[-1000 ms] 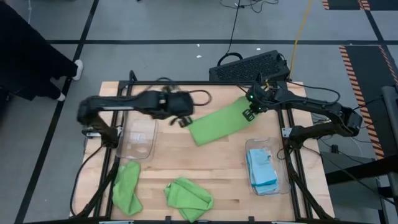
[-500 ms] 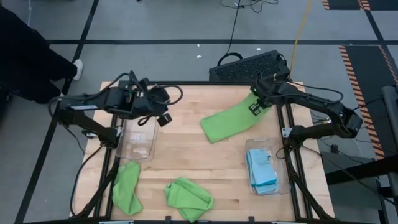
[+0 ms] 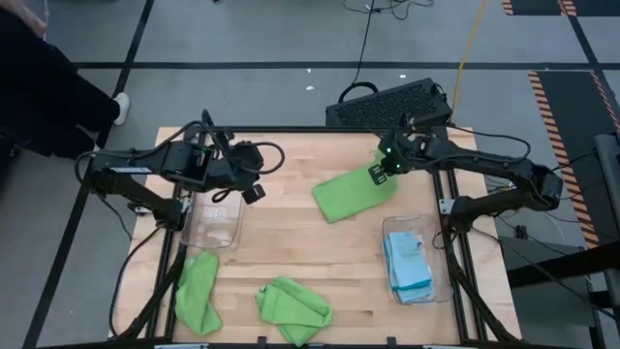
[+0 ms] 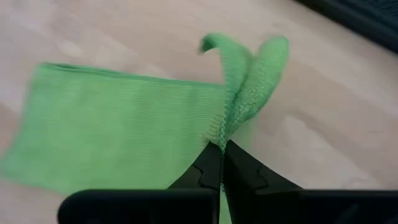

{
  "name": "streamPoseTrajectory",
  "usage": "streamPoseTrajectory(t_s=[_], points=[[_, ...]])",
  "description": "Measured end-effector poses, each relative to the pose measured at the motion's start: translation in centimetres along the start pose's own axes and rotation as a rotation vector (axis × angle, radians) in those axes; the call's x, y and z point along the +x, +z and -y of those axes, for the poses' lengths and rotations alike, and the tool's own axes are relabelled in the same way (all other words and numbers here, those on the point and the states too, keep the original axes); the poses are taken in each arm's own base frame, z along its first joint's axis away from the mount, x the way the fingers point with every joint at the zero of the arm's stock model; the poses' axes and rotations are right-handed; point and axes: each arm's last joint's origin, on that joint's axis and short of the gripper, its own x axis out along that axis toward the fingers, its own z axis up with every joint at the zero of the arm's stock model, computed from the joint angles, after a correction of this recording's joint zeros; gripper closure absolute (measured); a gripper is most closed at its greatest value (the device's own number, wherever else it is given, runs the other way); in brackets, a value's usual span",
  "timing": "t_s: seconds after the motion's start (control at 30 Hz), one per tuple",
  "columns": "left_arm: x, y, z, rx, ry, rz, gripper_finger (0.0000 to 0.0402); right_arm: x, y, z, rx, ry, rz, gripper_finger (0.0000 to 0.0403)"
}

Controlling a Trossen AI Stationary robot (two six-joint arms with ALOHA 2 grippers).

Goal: Sort microfiber towel by color & place in baskets
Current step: Fold the top green microfiber towel

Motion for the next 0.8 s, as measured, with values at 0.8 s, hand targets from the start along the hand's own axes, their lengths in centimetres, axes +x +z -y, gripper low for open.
streamPoseTrajectory(t_s=[0.8], points=[[0.0,0.9,0.2,-0.067,-0.002,0.085,0.0254,1.2,-1.8,-6.7,0.063,0.184,0.04,0.0403]])
